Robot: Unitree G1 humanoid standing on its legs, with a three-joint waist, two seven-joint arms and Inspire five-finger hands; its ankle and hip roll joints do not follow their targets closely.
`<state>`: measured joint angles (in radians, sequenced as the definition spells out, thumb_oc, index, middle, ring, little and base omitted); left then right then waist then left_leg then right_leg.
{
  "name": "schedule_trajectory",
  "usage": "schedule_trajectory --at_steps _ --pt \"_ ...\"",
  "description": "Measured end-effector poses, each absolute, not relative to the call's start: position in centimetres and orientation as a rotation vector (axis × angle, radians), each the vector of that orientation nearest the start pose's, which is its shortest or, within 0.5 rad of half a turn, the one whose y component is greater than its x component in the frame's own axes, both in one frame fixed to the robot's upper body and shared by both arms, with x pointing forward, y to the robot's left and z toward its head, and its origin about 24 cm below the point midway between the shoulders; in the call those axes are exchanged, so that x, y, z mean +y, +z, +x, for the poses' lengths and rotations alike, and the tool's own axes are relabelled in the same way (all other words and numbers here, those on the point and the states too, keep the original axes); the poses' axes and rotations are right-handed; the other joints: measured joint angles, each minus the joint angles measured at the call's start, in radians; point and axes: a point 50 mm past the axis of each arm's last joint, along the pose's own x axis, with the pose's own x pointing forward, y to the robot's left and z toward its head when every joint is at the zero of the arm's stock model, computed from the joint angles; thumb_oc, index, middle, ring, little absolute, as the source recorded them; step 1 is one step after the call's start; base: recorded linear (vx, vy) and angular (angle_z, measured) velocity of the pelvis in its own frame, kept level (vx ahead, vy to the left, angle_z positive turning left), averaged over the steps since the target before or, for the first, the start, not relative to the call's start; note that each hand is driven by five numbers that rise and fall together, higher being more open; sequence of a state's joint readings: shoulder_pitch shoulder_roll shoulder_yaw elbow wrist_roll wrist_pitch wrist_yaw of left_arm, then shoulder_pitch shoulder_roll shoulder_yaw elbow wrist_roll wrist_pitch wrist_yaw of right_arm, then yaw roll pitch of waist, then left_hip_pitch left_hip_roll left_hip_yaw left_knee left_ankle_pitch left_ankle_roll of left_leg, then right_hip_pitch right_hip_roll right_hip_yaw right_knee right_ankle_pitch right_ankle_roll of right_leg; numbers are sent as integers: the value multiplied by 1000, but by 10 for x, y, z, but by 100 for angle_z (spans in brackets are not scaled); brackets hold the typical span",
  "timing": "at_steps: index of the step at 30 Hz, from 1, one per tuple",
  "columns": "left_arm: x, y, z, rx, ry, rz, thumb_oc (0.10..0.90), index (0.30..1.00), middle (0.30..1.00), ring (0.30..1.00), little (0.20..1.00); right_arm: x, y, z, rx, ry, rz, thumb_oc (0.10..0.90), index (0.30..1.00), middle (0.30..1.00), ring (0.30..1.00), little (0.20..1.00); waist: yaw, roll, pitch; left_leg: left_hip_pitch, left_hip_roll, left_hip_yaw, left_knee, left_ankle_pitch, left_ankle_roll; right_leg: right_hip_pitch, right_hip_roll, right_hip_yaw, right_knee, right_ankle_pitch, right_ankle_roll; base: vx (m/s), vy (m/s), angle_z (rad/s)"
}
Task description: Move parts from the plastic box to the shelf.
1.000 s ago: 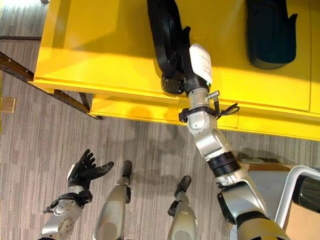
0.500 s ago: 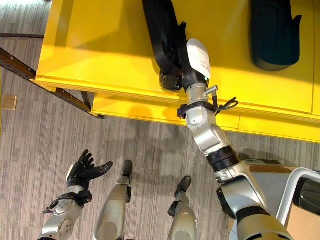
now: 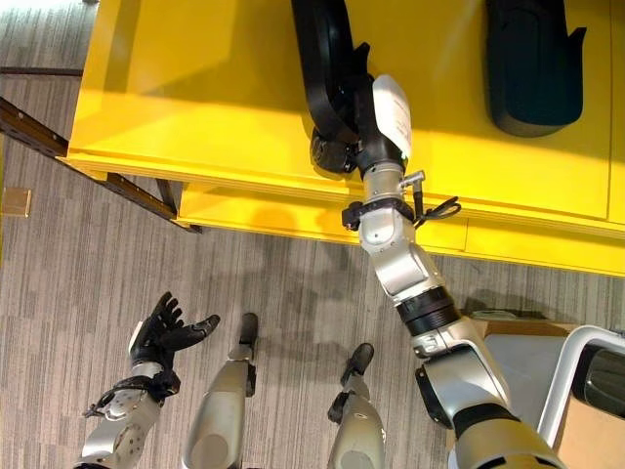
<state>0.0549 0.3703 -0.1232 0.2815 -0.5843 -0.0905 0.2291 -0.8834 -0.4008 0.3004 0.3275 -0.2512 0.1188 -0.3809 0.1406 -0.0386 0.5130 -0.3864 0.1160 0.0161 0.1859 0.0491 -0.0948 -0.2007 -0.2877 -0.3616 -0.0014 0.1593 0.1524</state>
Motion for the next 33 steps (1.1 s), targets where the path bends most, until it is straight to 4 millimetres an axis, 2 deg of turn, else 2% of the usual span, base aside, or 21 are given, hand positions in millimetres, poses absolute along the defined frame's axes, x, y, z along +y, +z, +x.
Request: schedule_trajectory --at_steps 18,33 --pt "231 -19 225 288 278 -163 900 1000 1000 1000 1000 -136 238 370 -576 -249 -661 400 300 300 300 300 -1 0 0 -11 -1 -8 2 0 0 -3 0 -3 0 0 0 1 0 1" --pt "230 -18 226 286 278 -162 900 1000 1000 1000 1000 -150 242 375 -547 -346 -593 400 300 300 300 300 -2 2 1 -15 -10 -11 2 3 1 -5 -8 -5 0 0 0 1 0 1"
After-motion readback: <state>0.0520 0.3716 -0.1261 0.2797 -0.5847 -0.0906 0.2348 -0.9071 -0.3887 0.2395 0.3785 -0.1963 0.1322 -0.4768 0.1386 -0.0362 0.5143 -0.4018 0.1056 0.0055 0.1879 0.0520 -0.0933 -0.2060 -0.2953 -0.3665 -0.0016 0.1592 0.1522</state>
